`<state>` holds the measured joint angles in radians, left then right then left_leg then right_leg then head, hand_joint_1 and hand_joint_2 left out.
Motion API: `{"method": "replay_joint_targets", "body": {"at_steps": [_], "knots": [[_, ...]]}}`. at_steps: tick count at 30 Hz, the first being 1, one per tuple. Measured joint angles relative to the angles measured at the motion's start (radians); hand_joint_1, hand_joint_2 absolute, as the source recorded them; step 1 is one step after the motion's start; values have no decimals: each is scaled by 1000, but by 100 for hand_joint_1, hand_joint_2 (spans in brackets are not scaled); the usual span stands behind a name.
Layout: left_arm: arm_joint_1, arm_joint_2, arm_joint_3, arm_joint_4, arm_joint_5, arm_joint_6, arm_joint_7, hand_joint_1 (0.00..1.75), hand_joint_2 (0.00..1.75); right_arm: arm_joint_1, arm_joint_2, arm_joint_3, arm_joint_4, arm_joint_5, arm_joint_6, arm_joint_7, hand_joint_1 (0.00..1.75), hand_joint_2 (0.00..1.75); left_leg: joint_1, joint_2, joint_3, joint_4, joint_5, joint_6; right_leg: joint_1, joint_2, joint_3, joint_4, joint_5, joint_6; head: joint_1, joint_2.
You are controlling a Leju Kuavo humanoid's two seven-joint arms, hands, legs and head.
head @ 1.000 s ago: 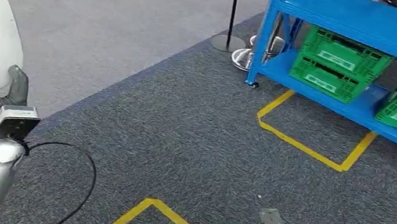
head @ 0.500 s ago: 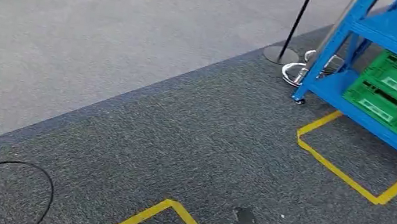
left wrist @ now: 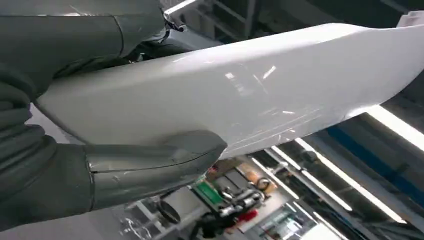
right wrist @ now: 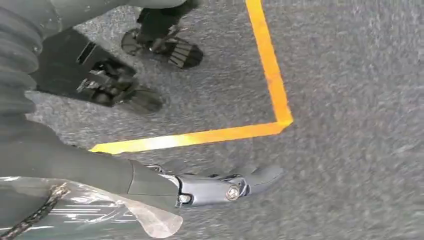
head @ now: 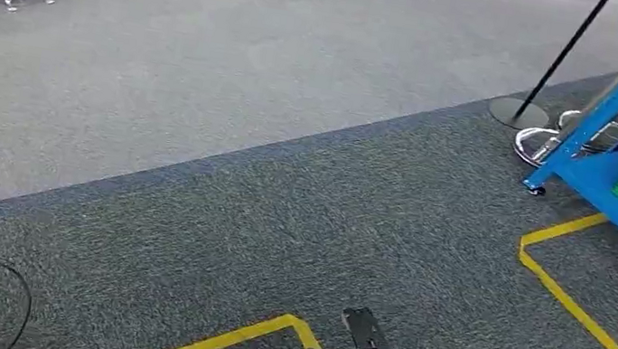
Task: Take the parts from the cabinet and place them on the table.
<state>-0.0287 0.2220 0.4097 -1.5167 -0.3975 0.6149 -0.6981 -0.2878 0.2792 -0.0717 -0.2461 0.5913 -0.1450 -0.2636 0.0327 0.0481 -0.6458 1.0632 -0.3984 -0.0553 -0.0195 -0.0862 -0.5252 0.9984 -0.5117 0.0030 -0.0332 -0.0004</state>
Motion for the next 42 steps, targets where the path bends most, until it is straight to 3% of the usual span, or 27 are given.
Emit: {"method": "replay_joint_targets", "body": {"at_steps": [1,2,5,6,7,8,10,11,13,15,16,17,20,21,22,23,26,28,29,30,31,33,36,38,39,41,42], "knots": [[-11,3,1,5,-3,0,0,175,175,-4,1,1,0,0,0,0,0,175,-16,39,21,-35,-20,-2,8,-10,2,0,-6,8,-1,0],[-17,4,0,8,-8,0,0,175,175,-10,1,2,0,0,2,0,0,175,-14,20,18,-43,-14,24,12,-20,3,4,-12,14,0,0],[-17,10,5,18,-10,1,0,175,175,-15,5,3,0,-3,2,-1,0,175,-22,-16,12,-41,-19,49,10,-54,18,-7,-17,28,0,0],[-16,14,7,18,-10,1,0,175,175,-17,8,3,-1,-3,2,-1,0,175,-15,-26,16,-46,-17,58,4,-27,8,-2,-28,39,0,0],[-20,18,8,19,-10,2,0,175,175,-19,9,3,-1,-3,2,-2,0,175,-16,-36,17,-46,-18,63,2,29,-2,33,-51,36,1,0],[-28,18,8,20,-10,2,0,175,175,-19,9,3,0,-3,3,-2,0,175,-16,-47,16,-46,-18,71,3,63,-39,109,-88,31,3,0],[-29,16,6,24,-13,2,0,175,175,-15,9,3,0,-5,3,-2,0,175,-22,-72,16,-46,-20,77,10,83,-139,288,-153,25,4,0],[-29,16,5,26,-14,2,0,175,175,-12,9,3,0,-5,3,-1,0,175,-26,-87,16,-45,-21,78,13,85,-173,335,-156,19,4,0],[-30,16,5,29,-14,4,0,175,175,-10,9,3,0,-5,3,-1,0,175,-32,-119,19,-45,-22,79,24,89,-174,279,-87,1,4,0],[-30,16,5,30,-14,5,0,175,175,-11,9,3,0,-5,3,-2,0,175,-36,-148,26,-45,-23,81,34,127,-101,96,27,-23,4,0],[-30,16,5,30,-13,5,0,175,175,-13,9,3,0,-5,3,-2,0,175,-31,-160,26,-46,-23,81,35,185,-76,36,43,-37,3,0],[-34,15,5,31,-12,8,0,175,175,-14,8,3,0,-6,3,-2,0,175,-36,-175,21,-43,-23,77,26,194,-57,17,41,-36,-2,0],[-21,14,4,32,-10,9,0,175,175,-11,8,3,0,-19,4,-13,0,175,-21,-214,14,-52,-14,57,35,162,-50,5,37,-29,3,0],[-17,15,3,27,-13,10,0,175,175,-10,10,3,-1,-29,5,-28,0,175,-24,-214,12,-47,-18,56,20,143,-39,-15,47,-28,0,0],[-13,10,0,21,-25,12,0,175,175,-5,9,2,-1,-42,5,-42,0,175,-31,-142,4,-21,-36,54,24,132,-27,-25,47,-27,0,0],[-23,2,-12,13,-52,13,2,175,175,2,4,0,-1,-57,9,-59,0,175,-30,-96,-22,35,-69,48,25,114,-20,-28,46,-29,-7,0],[-49,-33,-84,3,-158,24,51,175,175,35,-26,-13,-1,-94,24,-84,0,175,-16,-56,-126,245,-150,30,26,53,-11,-28,33,-27,-7,0],[-66,-47,-136,-1,-205,37,86,175,175,49,-45,-23,-1,-104,31,-89,0,175,-3,-48,-108,205,-106,19,23,22,-9,-25,28,-20,-7,0],[-76,-51,-163,-6,-211,44,100,175,175,52,-53,-27,-1,-106,34,-89,0,175,2,-39,-64,121,-60,14,20,9,-7,-21,23,-15,-6,0],[-86,-53,-181,-10,-213,48,109,175,175,53,-58,-30,-2,-108,37,-89,0,175,4,-20,-12,28,-18,11,17,0,-4,-17,17,-10,-7,0],[-96,-57,-196,-11,-215,52,113,175,175,54,-65,-32,-2,-111,37,-90,0,175,-2,26,24,-36,-23,9,20,-8,-2,-12,10,-1,-7,0],[-107,-62,-223,-15,-220,62,121,175,175,54,-76,-34,-2,-113,39,-88,0,175,-13,8,22,-42,-26,38,26,-17,-2,-8,4,12,-6,0],[-112,-61,-240,-20,-208,73,133,175,175,52,-79,-38,-3,-113,41,-87,0,175,-17,-21,25,-48,-26,61,18,-43,7,-15,-4,33,-7,0],[-122,-64,-254,-26,-199,78,135,175,175,48,-86,-39,-5,-113,43,-87,0,175,-14,-39,27,-51,-24,77,10,46,-33,65,-54,36,0,0],[-126,-68,-259,-26,-197,79,137,175,175,48,-89,-40,-5,-113,43,-87,0,175,-15,-50,26,-51,-25,80,11,70,-75,150,-92,35,4,0],[-124,-72,-273,-26,-196,79,138,175,175,55,-94,-40,-5,-113,43,-86,0,175,-19,-81,26,-51,-27,83,11,86,-167,314,-144,34,5,0],[-123,-73,-277,-26,-196,79,140,175,175,57,-96,-41,-5,-113,43,-86,0,175,-20,-97,27,-50,-27,82,11,87,-187,332,-132,31,4,0]]}}
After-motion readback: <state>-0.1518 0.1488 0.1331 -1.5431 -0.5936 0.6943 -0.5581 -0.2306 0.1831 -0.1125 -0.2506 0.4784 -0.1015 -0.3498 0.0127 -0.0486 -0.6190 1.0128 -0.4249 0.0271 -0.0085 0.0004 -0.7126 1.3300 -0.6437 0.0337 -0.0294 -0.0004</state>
